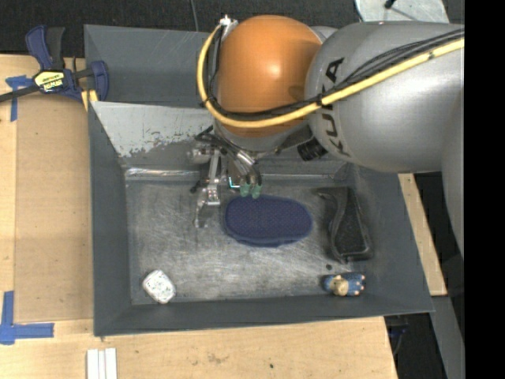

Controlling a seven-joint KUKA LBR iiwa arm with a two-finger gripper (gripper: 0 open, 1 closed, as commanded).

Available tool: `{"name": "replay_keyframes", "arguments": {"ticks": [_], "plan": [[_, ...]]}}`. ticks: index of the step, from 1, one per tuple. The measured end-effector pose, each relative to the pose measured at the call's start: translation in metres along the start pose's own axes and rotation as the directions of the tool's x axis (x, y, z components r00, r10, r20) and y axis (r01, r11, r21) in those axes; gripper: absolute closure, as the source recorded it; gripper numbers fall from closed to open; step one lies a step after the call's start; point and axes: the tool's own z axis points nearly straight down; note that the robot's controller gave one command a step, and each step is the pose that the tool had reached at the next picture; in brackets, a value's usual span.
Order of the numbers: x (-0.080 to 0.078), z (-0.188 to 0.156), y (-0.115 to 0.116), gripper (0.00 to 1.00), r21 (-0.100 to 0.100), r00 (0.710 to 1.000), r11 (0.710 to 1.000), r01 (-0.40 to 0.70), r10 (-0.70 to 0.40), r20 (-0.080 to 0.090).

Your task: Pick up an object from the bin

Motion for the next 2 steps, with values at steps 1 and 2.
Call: {"name": "replay_keyframes", "arguments": {"ticks": [1, 2], "plan": [[-0.003, 0.078, -0.066, 0.00, 0.003, 0.979, 0.979, 0.203, -0.203, 0.003], [-0.027, 0.134, -0.121, 0.00, 0.003, 0.928, 0.928, 0.372, -0.372, 0.003]]}}
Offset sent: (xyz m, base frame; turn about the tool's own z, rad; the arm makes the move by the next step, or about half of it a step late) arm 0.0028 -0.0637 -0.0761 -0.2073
